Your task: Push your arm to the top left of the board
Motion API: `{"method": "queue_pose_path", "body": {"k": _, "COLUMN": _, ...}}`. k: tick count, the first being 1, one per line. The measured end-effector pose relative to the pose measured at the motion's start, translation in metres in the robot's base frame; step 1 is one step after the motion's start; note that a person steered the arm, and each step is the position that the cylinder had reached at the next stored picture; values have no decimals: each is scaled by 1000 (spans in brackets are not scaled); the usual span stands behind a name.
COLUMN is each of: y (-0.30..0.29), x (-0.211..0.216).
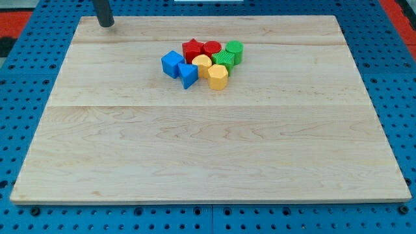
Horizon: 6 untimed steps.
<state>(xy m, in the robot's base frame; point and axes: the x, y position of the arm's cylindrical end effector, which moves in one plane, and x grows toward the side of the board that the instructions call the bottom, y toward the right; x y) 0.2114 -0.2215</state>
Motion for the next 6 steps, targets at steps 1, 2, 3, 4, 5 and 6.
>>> {"method": "queue_pose_path", "body": {"k": 1, "y": -3, "x": -2}}
{"method": "queue_pose_path", "body": {"k": 2, "y": -7, "x": -4}}
{"method": "queue_pose_path", "body": {"k": 3, "y": -9, "x": -4}}
{"method": "queue_pose_path", "body": {"k": 4, "y": -28, "x": -5}}
{"method": "queue_pose_path", "body": {"k": 5, "y": -45, "x": -11}}
{"method": "queue_pose_path", "body": {"k": 6, "y": -52, "x": 10}}
